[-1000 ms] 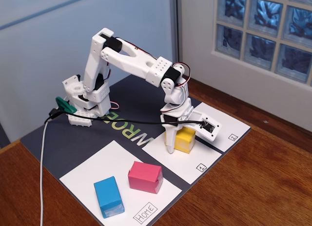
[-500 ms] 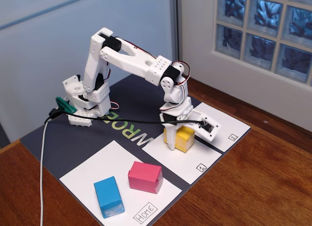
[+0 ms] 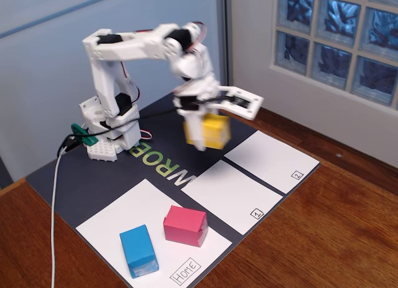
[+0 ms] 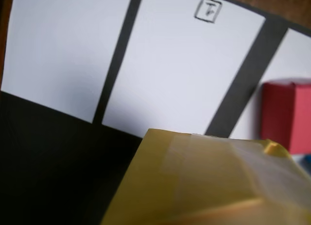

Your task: Move box yellow to home

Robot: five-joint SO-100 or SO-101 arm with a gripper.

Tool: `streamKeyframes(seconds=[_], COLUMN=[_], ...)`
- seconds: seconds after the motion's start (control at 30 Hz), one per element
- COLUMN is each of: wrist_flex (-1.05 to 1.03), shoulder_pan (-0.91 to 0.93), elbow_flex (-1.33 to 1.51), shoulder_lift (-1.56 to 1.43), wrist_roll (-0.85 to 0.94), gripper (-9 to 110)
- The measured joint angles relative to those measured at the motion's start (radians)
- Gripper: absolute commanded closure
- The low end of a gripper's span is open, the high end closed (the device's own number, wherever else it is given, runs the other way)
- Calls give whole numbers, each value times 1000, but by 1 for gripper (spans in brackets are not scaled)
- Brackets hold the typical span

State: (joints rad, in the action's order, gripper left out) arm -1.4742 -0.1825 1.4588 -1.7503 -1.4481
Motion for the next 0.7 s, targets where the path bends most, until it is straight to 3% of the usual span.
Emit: streamKeyframes(seconds=[0.17,0.37,0.53,0.7], wrist_flex=[-55,-38,74,178], shoulder_pan=[164,489,712,796], elbow_flex=[97,279,446,538], shoulder_lift=[-117,-147,-153,-132], wrist_roll=[92,192,250,272], gripper=[102,102,102,102])
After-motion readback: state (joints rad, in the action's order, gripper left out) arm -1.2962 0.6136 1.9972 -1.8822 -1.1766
